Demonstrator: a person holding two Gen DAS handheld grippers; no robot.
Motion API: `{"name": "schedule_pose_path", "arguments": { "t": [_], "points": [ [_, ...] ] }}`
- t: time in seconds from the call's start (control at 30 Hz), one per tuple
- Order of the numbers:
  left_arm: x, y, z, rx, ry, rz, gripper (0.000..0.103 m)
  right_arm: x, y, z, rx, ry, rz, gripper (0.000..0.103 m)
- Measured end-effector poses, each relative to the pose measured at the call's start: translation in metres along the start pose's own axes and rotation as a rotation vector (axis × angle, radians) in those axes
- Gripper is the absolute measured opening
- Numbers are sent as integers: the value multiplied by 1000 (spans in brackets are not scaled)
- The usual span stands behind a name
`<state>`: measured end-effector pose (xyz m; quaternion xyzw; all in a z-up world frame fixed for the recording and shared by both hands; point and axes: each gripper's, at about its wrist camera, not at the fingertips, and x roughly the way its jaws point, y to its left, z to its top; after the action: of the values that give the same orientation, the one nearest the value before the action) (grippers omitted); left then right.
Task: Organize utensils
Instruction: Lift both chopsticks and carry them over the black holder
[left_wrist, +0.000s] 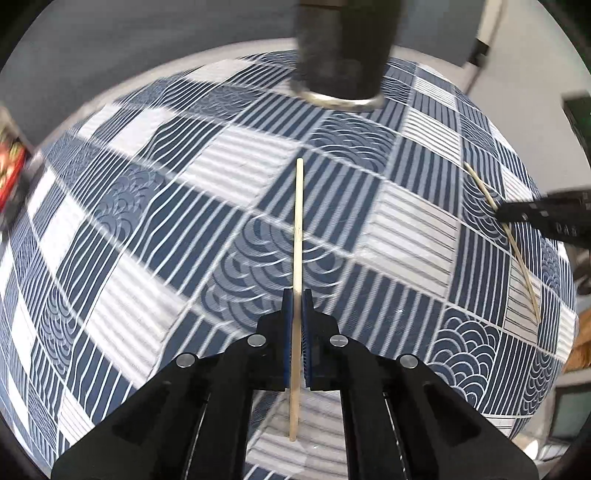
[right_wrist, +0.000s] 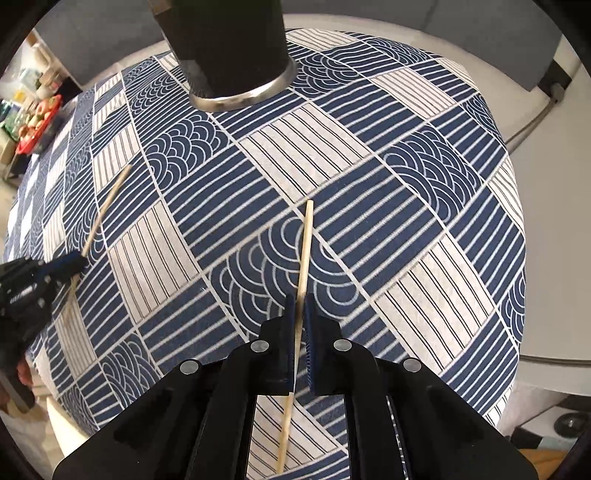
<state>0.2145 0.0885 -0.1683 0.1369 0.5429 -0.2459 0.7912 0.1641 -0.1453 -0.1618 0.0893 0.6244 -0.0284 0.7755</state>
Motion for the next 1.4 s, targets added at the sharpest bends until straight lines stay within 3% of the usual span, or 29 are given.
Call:
{"name": "schedule_pose_path", "arguments": {
  "t": [0.37,0.73,0.93,1.1,1.27,1.4],
  "points": [
    [-17,46,-11,-105,16,61,5,-27,-22,-26,26,-36,20,4],
    [-56,54,-6,-128,-45,119,5,-54,-15,-23,12,-130,47,4],
    [-73,54,10,-119,-88,148,5,-74,-15,-5,3,-204,52,4],
    [-85,60,28,-187,-131,136,5,-85,-23,16,-18,-251,76,4],
    [-100,62,59,-198,-178,181,5,-102,-31,46,-44,-310,115,4],
    [-106,59,89,-167,-214,240,5,-118,-32,76,-83,-364,100,4]
  ]
}}
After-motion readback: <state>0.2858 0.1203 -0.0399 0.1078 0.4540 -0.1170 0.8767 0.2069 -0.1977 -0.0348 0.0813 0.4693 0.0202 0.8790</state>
